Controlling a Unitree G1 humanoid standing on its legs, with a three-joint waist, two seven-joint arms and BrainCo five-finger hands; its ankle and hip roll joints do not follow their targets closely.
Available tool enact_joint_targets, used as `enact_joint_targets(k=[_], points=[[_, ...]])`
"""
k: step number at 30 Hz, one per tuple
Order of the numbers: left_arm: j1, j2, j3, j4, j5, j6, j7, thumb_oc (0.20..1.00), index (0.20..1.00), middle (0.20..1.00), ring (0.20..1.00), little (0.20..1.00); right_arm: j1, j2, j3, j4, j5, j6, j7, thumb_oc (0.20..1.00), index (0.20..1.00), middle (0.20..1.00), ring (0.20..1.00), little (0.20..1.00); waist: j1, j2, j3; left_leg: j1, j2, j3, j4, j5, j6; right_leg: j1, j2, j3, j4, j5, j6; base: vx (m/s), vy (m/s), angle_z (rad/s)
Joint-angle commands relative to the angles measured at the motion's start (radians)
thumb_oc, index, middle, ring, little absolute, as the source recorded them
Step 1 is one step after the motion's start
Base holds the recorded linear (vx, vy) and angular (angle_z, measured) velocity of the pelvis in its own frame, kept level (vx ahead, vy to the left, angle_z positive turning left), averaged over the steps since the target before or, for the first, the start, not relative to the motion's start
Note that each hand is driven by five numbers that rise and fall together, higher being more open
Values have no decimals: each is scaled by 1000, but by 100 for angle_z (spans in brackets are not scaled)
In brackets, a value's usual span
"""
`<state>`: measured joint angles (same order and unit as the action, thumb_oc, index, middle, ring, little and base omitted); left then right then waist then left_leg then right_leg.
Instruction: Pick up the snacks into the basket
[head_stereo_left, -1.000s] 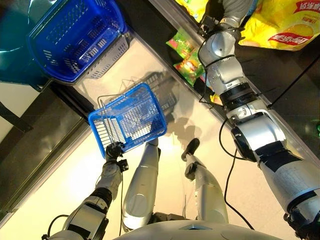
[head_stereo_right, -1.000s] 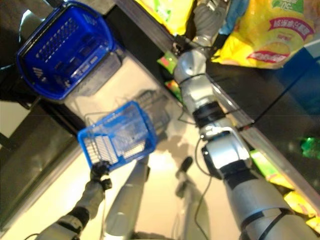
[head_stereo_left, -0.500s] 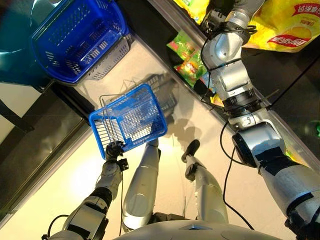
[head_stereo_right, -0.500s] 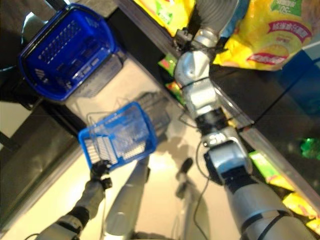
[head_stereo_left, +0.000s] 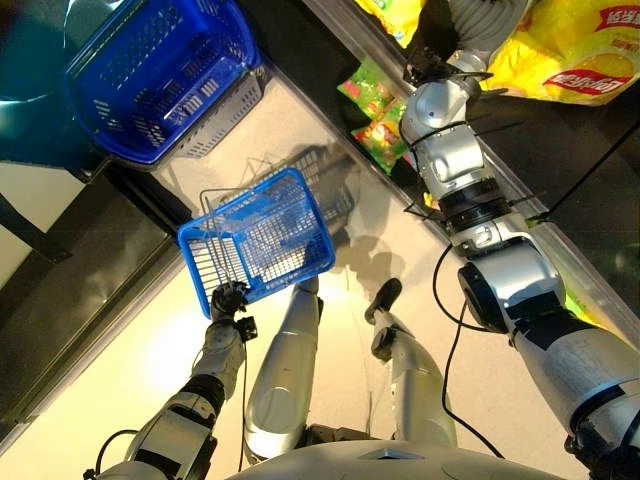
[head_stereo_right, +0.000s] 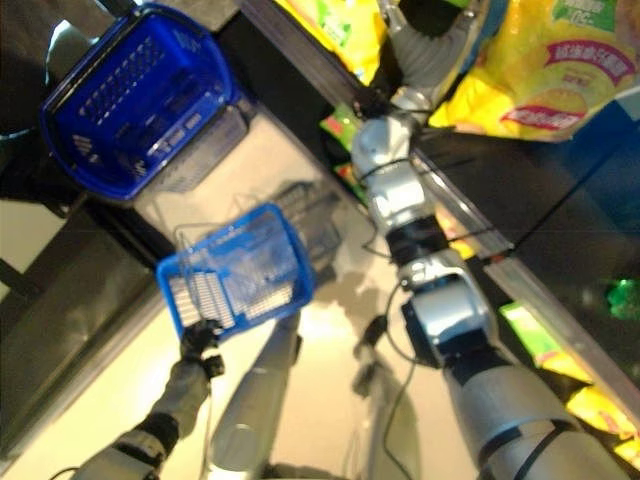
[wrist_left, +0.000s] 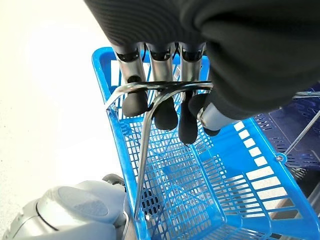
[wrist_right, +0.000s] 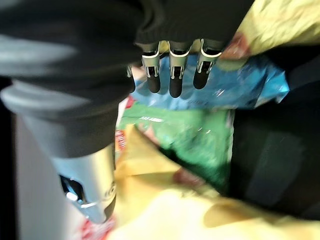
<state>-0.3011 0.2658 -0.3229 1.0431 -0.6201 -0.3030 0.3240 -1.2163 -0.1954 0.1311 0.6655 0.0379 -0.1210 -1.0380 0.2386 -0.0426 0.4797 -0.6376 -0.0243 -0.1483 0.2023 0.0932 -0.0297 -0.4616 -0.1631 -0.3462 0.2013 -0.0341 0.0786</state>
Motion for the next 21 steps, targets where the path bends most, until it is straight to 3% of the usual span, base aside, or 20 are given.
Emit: enact_joint_targets(k=[1,4,5,9,11,13,14,21], points=[[91,20,-29,-22,32,-31,27,200,200,200,200,200,-57,-57,8,20,-26,1,-16,1000,1000,1000,1000,1000,26,30,-5,-23,-68,21,47,-58,20,37,-43,30,-44,98,53,14,15,7],[86,22,-30,-21,27,-31,26,200,200,200,200,200,-80,-48,14,68,31,-23,12,1000,1000,1000,1000,1000,29,29,-1,-30,-68,20,48,-58,20,34,-42,28,-47,99,53,14,8,7],[82,22,-29,-15,15,-25,24,200,200,200,200,200,-100,-36,31,98,120,-67,63,1000,1000,1000,1000,1000,34,24,3,-34,-67,20,46,-57,18,35,-42,27,-54,101,54,0,0,0],[72,18,-23,25,-1,-14,12,200,200,200,200,200,-141,-24,51,151,249,-138,132,1000,1000,1000,1000,1000,38,16,9,-43,-69,17,47,-58,15,38,-39,23,-64,103,55,36,15,4],[72,17,-24,33,-8,-12,9,200,200,200,200,200,-157,-21,57,160,279,-152,145,1000,1000,1000,1000,1000,42,12,6,-38,-68,13,51,-88,10,49,-34,30,-66,84,63,77,-17,5],[74,18,-26,30,-13,-13,7,200,200,200,200,200,-165,-23,59,166,296,-162,155,1000,1000,1000,1000,1000,45,15,11,-52,-72,17,52,-60,14,40,-38,20,-68,104,56,29,4,6],[75,19,-25,31,-15,-13,6,200,200,200,200,200,-172,-26,60,176,308,-166,161,1000,1000,1000,1000,1000,46,12,6,-43,-70,13,54,-91,9,50,-34,28,-68,84,63,115,-33,9],[77,31,-44,18,-23,-20,-7,200,200,200,200,200,-270,-97,72,315,358,-173,164,1000,1000,1000,1000,1000,73,16,8,-62,-81,4,56,-93,6,56,-33,12,-84,83,68,36,-6,5]])
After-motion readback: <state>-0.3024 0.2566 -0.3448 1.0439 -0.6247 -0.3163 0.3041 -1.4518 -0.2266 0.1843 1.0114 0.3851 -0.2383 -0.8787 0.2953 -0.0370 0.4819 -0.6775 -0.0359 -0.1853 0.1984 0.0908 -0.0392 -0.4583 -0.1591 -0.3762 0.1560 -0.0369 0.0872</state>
